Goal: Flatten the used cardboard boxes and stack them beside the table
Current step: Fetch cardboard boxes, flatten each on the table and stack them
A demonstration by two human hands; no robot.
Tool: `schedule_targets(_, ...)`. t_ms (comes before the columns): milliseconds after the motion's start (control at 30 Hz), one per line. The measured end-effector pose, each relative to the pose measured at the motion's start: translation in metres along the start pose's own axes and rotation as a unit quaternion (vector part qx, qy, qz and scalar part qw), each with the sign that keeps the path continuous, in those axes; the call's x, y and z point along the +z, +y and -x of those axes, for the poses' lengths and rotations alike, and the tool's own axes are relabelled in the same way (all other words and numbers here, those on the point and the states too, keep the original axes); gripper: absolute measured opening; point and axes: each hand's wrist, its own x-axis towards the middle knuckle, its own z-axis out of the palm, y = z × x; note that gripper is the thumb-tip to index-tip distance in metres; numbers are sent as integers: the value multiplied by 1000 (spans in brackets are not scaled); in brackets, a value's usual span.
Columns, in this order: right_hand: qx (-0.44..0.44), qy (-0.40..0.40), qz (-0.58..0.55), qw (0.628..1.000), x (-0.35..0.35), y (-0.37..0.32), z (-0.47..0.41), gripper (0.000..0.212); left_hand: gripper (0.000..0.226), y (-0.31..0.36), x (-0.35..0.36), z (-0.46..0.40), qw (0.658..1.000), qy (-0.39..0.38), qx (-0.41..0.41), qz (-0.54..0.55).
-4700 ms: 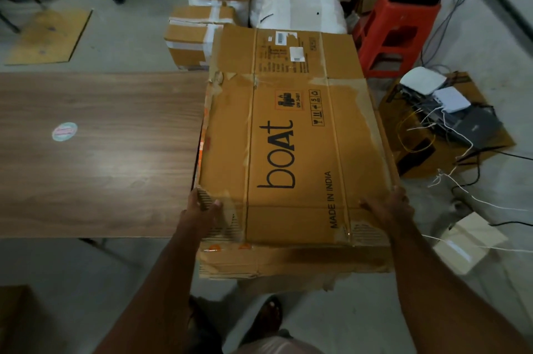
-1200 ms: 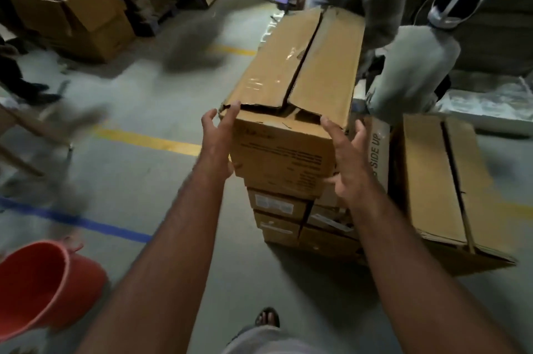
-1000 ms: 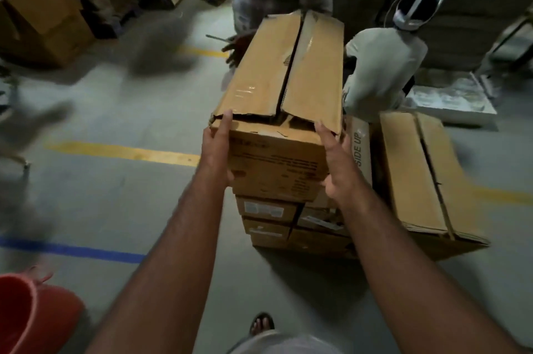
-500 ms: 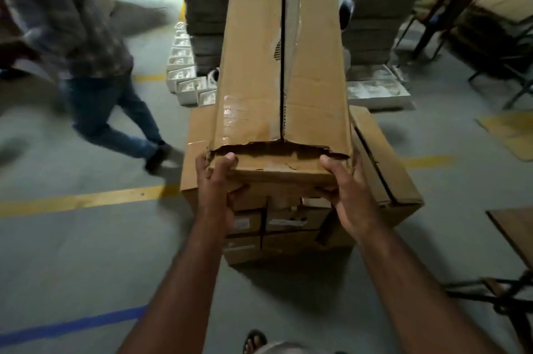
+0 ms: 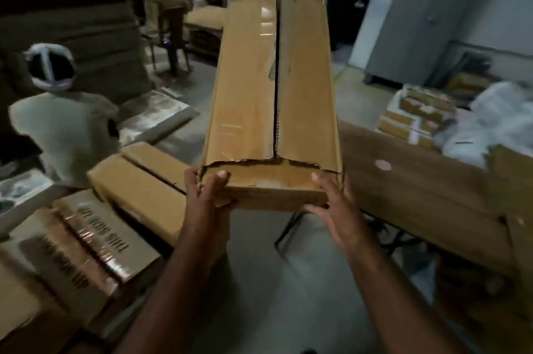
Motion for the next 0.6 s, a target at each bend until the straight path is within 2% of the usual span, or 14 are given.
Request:
schedule_targets(133,-18,78,-29,996,-89,-11,-6,64,30,-35,85,-11,996,-75,-26,-28)
schedule_targets(300,-27,157,-53,986,-198,-21,-24,74,34,-95,193,-13,985,-146,-68,-55)
schedule_targets(400,-23,190,-47,980,-261,-25,-46,80,33,-128,252,-14,975,-188,-90,-79)
schedule_targets(533,-11,213,-39,976,-320,-25,-75,80,49,-162,311,-26,962,-218,-117,-115)
schedule_targets(600,-4,217,-35,975,-339,-28,-92,79,41,-176,334,-35,958,-227,-125,-124)
